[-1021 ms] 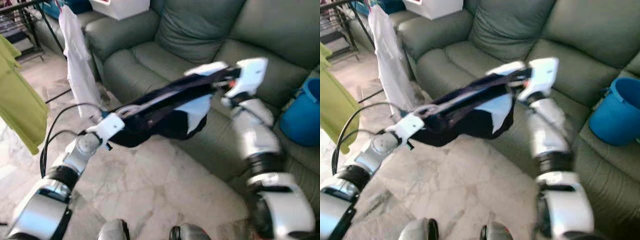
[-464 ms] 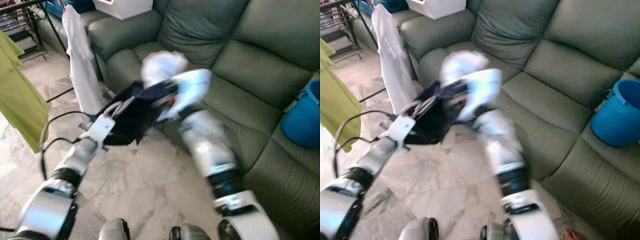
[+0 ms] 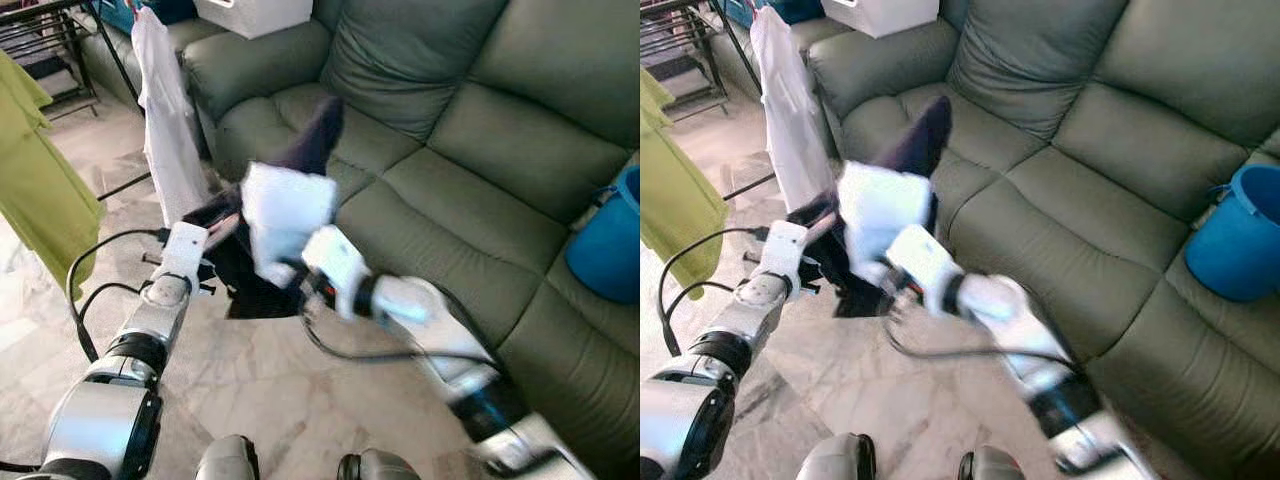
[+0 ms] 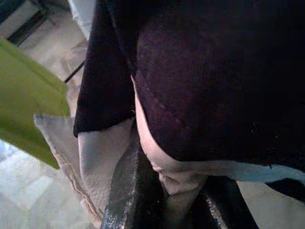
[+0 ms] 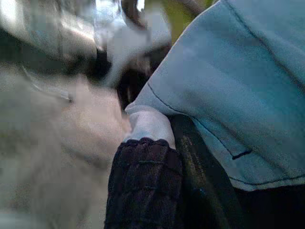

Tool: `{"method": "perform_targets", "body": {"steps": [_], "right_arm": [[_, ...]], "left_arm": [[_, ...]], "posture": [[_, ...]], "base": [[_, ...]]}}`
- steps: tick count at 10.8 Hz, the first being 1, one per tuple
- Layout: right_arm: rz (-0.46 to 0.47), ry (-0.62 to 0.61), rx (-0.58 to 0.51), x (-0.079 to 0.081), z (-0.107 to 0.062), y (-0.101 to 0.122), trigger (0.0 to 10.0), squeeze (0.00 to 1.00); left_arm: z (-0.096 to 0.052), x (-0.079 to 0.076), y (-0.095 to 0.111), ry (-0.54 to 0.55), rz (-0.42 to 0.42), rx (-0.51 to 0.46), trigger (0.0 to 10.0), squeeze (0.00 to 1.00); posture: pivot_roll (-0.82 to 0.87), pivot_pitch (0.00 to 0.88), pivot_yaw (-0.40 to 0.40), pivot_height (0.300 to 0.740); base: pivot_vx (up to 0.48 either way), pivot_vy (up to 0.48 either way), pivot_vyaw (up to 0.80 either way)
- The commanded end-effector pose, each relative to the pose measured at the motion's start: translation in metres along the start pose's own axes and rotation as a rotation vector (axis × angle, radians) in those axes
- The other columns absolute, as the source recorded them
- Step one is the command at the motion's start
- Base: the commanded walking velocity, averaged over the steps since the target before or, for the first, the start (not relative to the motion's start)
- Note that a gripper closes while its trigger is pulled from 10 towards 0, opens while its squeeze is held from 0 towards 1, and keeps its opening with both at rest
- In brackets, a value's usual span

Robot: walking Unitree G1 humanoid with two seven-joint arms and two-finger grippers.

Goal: Hang hanger

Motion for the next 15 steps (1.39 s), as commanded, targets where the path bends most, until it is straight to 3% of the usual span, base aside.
{"method": "perform_targets", "body": {"steps": [1, 2, 3, 4, 5, 6, 7, 8, 9, 10, 11, 12, 13, 14, 15], "right_arm": [[-0.004, 0.035, 0.149, 0.011, -0.012, -0.032, 0.0, 0.0], [-0.063, -0.02, 0.242, 0.009, -0.029, -0.054, 0.0, 0.0], [-0.099, -0.177, 0.317, -0.005, -0.047, -0.069, 0.0, 0.0], [-0.014, -0.371, 0.343, -0.019, -0.06, -0.076, 0.0, 0.0], [0.149, -0.581, 0.394, -0.016, -0.085, -0.095, 0.0, 0.0], [0.16, -0.559, 0.419, -0.005, -0.086, -0.1, 9.5, 0.0], [0.145, -0.55, 0.431, 0.003, -0.084, -0.102, 10.0, 0.0], [0.122, -0.56, 0.437, 0.002, -0.085, -0.102, 10.0, 1.0], [0.044, -0.507, 0.473, 0.003, -0.091, -0.106, 10.0, 1.0], [-0.118, -0.537, 0.493, -0.005, -0.099, -0.104, 10.0, 1.0], [-0.345, -0.584, 0.219, -0.017, -0.098, -0.064, 10.0, 1.0], [-0.23, -0.498, 0.121, -0.008, -0.093, -0.054, 10.0, 1.0], [-0.05, -0.449, 0.113, -0.002, -0.09, -0.055, 10.0, 1.0], [-0.157, -0.501, 0.115, -0.011, -0.091, -0.048, 10.0, 1.0], [-0.279, -0.694, 0.168, -0.037, -0.1, -0.05, 10.0, 1.0]], "left_arm": [[0.003, 0.021, 0.032, 0.101, -0.084, -0.089, 0.0, 0.0], [0.003, 0.026, 0.032, 0.117, -0.087, -0.091, 0.0, 0.0], [0.003, 0.033, 0.032, 0.14, -0.091, -0.096, 0.0, 0.0], [0.002, 0.036, 0.032, 0.15, -0.097, -0.094, 0.0, 0.0], [0.002, 0.04, 0.032, 0.168, -0.108, -0.09, 0.0, 0.0], [0.002, 0.04, 0.032, 0.172, -0.104, -0.091, 0.0, 0.0], [0.002, 0.041, 0.033, 0.174, -0.104, -0.09, 0.0, 0.0], [0.003, 0.04, 0.036, 0.169, -0.104, -0.096, 0.0, 0.0], [0.003, 0.04, 0.037, 0.165, -0.102, -0.098, 0.0, 0.0], [0.003, 0.039, 0.038, 0.164, -0.102, -0.099, 0.0, 0.0], [0.003, 0.039, 0.034, 0.155, -0.096, -0.088, 0.0, 0.0], [0.003, 0.038, 0.032, 0.152, -0.098, -0.082, 0.0, 0.0], [0.003, 0.035, 0.032, 0.141, -0.099, -0.079, 0.0, 0.0], [0.003, 0.035, 0.033, 0.138, -0.099, -0.08, 0.0, 0.0], [0.004, 0.034, 0.034, 0.127, -0.081, -0.083, 0.0, 0.0]], "posture": [[-0.08, 0.065, -0.053, 0.74], [-0.08, 0.063, -0.05, 0.74], [-0.08, 0.063, -0.047, 0.74], [-0.08, 0.061, -0.046, 0.74], [-0.08, 0.06, -0.042, 0.74], [-0.08, 0.059, -0.039, 0.74], [-0.08, 0.057, -0.037, 0.74], [-0.08, 0.054, -0.037, 0.74], [-0.08, 0.052, -0.038, 0.74], [-0.08, 0.052, -0.038, 0.74], [-0.08, 0.055, -0.038, 0.74], [-0.09, 0.056, -0.036, 0.74], [-0.09, 0.057, -0.035, 0.74], [-0.08, 0.056, -0.034, 0.74], [-0.09, 0.055, -0.033, 0.74]], "base": [[0.0, 0.0, 0.0], [0.0, 0.0, 0.0], [0.0, 0.0, 0.0], [0.0, 0.0, 0.0], [0.0, 0.0, 0.0], [0.0, 0.0, 0.0], [0.0, 0.0, 0.0], [0.0, 0.0, 0.0], [0.0, 0.0, 0.0], [0.0, 0.0, 0.0], [0.0, 0.0, 0.0], [0.0, 0.0, 0.0], [0.0, 0.0, 0.0], [0.0, 0.0, 0.0], [0.0, 0.0, 0.0]]}}
Point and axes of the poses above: a point about 5 cm out from each wrist's last joint towards the gripper, its own z axis pointing out of the wrist towards the gripper, its own y axis along the axis of the wrist's last joint, x = y × z, the point moved 1 cm from there along z, pointing out of the wrist towards the gripper, and after that the axes turned 4 degrees about -z, right-handed, at the moved point
